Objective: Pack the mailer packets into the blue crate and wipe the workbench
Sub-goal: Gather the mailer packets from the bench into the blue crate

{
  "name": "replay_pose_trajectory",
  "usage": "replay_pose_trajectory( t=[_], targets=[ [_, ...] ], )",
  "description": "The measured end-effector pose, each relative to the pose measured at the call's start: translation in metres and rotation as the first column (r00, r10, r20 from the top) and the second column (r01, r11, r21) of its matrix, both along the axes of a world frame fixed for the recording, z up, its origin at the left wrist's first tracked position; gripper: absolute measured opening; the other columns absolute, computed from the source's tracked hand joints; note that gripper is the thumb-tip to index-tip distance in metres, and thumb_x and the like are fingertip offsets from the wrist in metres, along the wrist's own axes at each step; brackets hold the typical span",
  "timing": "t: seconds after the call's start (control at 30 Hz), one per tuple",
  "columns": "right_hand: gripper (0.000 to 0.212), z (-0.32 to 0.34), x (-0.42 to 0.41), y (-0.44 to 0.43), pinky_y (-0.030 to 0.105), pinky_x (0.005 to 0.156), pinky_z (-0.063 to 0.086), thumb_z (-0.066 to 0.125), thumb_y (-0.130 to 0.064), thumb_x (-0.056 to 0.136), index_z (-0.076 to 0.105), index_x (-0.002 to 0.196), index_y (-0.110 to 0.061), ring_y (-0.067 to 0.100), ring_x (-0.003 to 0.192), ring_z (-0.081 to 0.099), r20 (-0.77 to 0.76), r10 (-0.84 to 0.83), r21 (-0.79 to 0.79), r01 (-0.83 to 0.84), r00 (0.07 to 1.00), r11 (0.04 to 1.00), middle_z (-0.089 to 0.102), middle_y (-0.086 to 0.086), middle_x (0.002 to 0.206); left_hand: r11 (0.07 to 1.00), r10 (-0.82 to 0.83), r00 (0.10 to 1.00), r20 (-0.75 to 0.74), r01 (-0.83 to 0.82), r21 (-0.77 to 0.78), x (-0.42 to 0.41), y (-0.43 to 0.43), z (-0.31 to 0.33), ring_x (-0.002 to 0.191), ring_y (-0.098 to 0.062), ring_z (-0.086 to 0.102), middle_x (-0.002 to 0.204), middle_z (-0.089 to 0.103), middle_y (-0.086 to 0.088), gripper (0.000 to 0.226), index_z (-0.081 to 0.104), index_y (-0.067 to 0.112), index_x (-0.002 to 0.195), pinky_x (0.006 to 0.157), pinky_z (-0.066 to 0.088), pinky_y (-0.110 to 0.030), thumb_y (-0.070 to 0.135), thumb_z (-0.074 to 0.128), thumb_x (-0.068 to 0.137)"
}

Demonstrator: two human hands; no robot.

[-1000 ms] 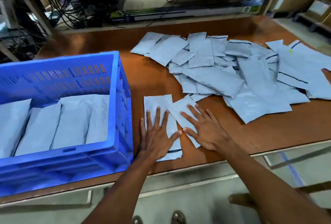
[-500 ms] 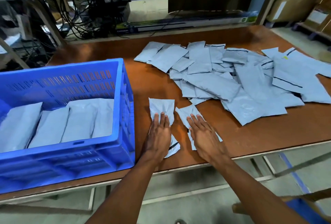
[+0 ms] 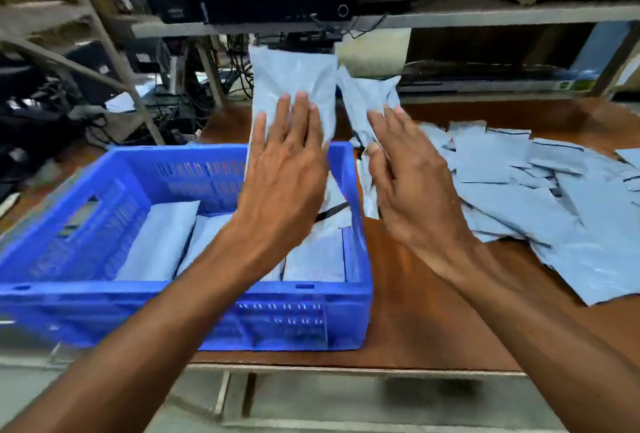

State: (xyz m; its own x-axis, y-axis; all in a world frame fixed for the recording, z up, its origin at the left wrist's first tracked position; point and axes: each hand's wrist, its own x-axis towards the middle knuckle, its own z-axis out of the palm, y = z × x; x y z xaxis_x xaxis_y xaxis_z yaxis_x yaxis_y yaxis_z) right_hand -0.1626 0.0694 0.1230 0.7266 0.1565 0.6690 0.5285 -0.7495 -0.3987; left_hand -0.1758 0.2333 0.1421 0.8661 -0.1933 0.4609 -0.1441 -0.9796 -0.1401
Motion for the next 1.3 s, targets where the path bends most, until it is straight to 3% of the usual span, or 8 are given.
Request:
replay_pose_trajectory(
  t=[0.27, 0.43, 0.57, 0.67, 0.77, 0.93, 1.1, 1.3],
  targets=[
    [0.022, -0.049, 0.036, 0.12, 0.044, 0.079, 0.045, 0.046, -0.014, 0.092, 0.06, 0.101, -0.001, 0.039, 0.101, 0.057, -0.411, 0.002, -0.513, -0.233, 0.912, 0.826, 0.059, 0.019, 0.108, 0.997, 0.052, 0.848, -0.527, -0.013, 0.078, 0.031, 0.122, -0.095, 0.147, -0.04, 0.012, 0.161, 0.008, -0.02, 0.055, 0.012, -0.001, 0.152, 0.115, 0.02, -0.054, 0.026, 0.019, 0.105],
    [0.034, -0.099, 0.063, 0.122, 0.045, 0.093, 0.046, 0.046, -0.017, 0.088, 0.059, 0.112, 0.004, 0.039, 0.112, 0.053, -0.511, -0.237, -0.7, -0.239, 0.826, 0.673, 0.057, 0.023, 0.116, 0.993, -0.112, 0.684, -0.721, 0.11, -0.05, 0.061, 0.114, -0.134, 0.148, -0.042, 0.007, 0.162, 0.006, -0.022, 0.059, 0.016, -0.001, 0.152, 0.117, 0.018, -0.057, 0.029, 0.02, 0.102],
    [0.055, -0.13, 0.07, 0.12, 0.05, 0.109, 0.034, 0.043, -0.029, 0.093, 0.039, 0.143, -0.005, 0.043, 0.133, 0.035, -0.676, -0.466, -0.734, -0.464, 0.571, 0.496, 0.038, 0.019, 0.147, 0.975, -0.132, 0.443, -0.887, 0.22, -0.035, 0.068, 0.11, -0.143, 0.149, -0.038, -0.012, 0.162, -0.015, -0.014, 0.058, 0.003, 0.014, 0.157, 0.12, 0.005, -0.055, 0.037, 0.021, 0.107],
    [0.096, -0.129, 0.079, 0.112, 0.052, 0.115, 0.026, 0.056, -0.041, 0.086, -0.006, 0.155, -0.018, 0.04, 0.147, 0.012, -0.724, -0.54, -0.686, -0.528, 0.429, 0.501, 0.001, 0.02, 0.162, 0.981, -0.046, 0.46, -0.886, 0.19, 0.047, 0.073, 0.123, -0.143, 0.148, -0.03, -0.02, 0.159, -0.03, -0.001, 0.088, -0.02, 0.025, 0.154, 0.119, 0.0, -0.056, 0.068, 0.029, 0.095],
    [0.138, -0.123, 0.083, 0.108, 0.055, 0.114, 0.026, 0.08, -0.058, 0.067, -0.027, 0.148, -0.029, 0.038, 0.149, 0.003, -0.711, -0.572, -0.676, -0.623, 0.41, 0.393, -0.023, 0.011, 0.16, 0.966, 0.025, 0.421, -0.907, 0.225, 0.131, 0.082, 0.129, -0.156, 0.146, -0.028, -0.026, 0.155, -0.037, 0.004, 0.119, -0.028, 0.031, 0.149, 0.117, -0.008, -0.058, 0.091, 0.039, 0.072],
    [0.144, -0.117, 0.085, 0.111, 0.049, 0.115, 0.028, 0.085, -0.059, 0.061, -0.024, 0.15, -0.029, 0.037, 0.148, 0.013, -0.687, -0.569, -0.682, -0.673, 0.453, 0.286, -0.015, 0.016, 0.162, 0.967, 0.058, 0.381, -0.923, 0.207, 0.146, 0.088, 0.125, -0.164, 0.146, -0.029, -0.027, 0.155, -0.037, 0.004, 0.128, -0.03, 0.033, 0.148, 0.116, -0.01, -0.058, 0.097, 0.04, 0.062],
    [0.077, -0.066, 0.097, 0.091, 0.044, 0.094, 0.05, 0.074, -0.058, 0.074, 0.05, 0.136, -0.019, 0.03, 0.122, 0.054, -0.714, -0.291, -0.676, -0.519, 0.636, 0.524, 0.057, 0.008, 0.132, 0.983, 0.028, 0.614, -0.789, 0.125, 0.132, 0.101, 0.104, -0.113, 0.149, -0.03, -0.02, 0.162, -0.022, 0.0, 0.11, -0.015, 0.03, 0.154, 0.117, -0.003, -0.06, 0.088, 0.037, 0.076],
    [0.033, 0.007, 0.093, -0.035, 0.043, 0.091, 0.049, 0.054, -0.033, 0.091, 0.06, 0.123, -0.024, 0.028, 0.111, 0.058, -0.352, -0.073, -0.438, -0.095, 0.933, 0.894, 0.066, 0.007, 0.119, 0.919, -0.362, 0.894, -0.265, 0.294, -0.263, 0.108, -0.018, -0.041, 0.141, -0.033, 0.029, 0.15, 0.038, -0.011, 0.072, 0.037, 0.021, 0.145, 0.115, 0.026, -0.05, 0.063, 0.042, 0.087]
  ],
)
